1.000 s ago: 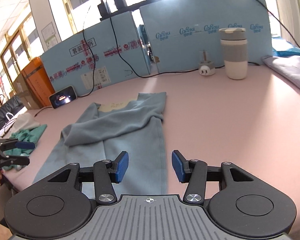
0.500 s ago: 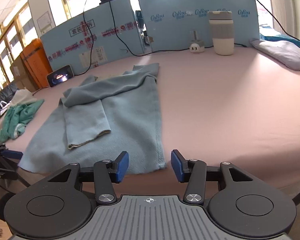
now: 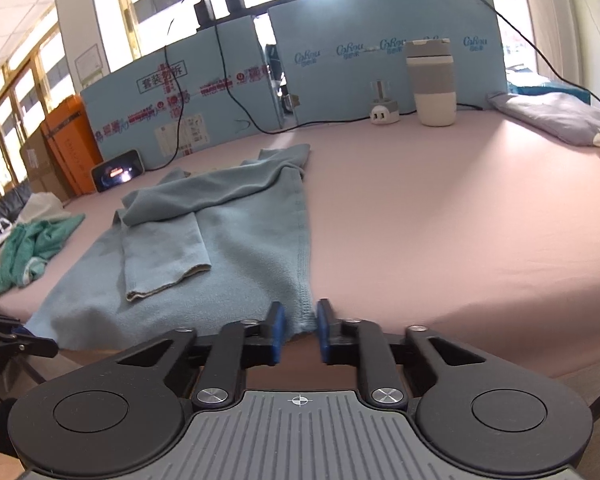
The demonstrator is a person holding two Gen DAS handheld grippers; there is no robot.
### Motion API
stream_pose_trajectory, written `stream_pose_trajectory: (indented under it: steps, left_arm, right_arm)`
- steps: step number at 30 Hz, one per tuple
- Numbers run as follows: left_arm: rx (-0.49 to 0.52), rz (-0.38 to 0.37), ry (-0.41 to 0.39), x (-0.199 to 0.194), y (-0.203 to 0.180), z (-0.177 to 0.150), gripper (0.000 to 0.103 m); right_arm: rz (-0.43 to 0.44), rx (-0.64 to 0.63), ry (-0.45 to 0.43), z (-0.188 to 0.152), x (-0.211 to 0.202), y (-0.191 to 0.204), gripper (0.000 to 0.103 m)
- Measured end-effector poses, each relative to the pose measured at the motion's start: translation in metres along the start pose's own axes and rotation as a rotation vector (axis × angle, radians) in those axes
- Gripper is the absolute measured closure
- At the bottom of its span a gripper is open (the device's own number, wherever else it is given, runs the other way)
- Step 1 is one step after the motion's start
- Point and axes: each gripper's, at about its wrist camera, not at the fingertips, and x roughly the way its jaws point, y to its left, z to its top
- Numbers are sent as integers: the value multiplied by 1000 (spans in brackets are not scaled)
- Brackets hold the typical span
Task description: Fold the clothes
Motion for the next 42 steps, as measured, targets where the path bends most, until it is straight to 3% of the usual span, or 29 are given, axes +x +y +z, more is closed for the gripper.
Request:
stream_pose_trajectory:
  steps: [8,13,22,25,26,28,29,30,36,42]
  left_arm:
    - [37,-33,-97,-22,1,29,99]
    - [124,24,-178,-29,5,65,99]
    - [177,100,-220,-6,37,129,100]
    - [201,87,-218,-5,40,130,99]
    - [210,81,-218,-6,39,128,95]
    - [228,67,-217,-7,39,125,69]
    - [237,60,-217,-7,38,123,39]
    - [246,53,-217,-8,38,121,20]
    - [366,43,-166,-10,17,95,12]
    - [623,180,-83,-2,-11,54,12]
  right_arm:
    - [79,101,-79,16,-11,-7,96]
    - [117,97,-138,42,-13,-2,96]
    - [140,61,-163,110,39,15,96]
    - [157,71,-162,133,59,14,96]
    - [151,72,-163,139,65,14,96]
    - [136,72,-159,150,79,15,96]
    - [137,74,-151,151,84,15,96]
    - [143,74,-142,151,88,14,96]
    - [143,99,-114,149,103,10,96]
    - [160,155,-118,154,109,8,96]
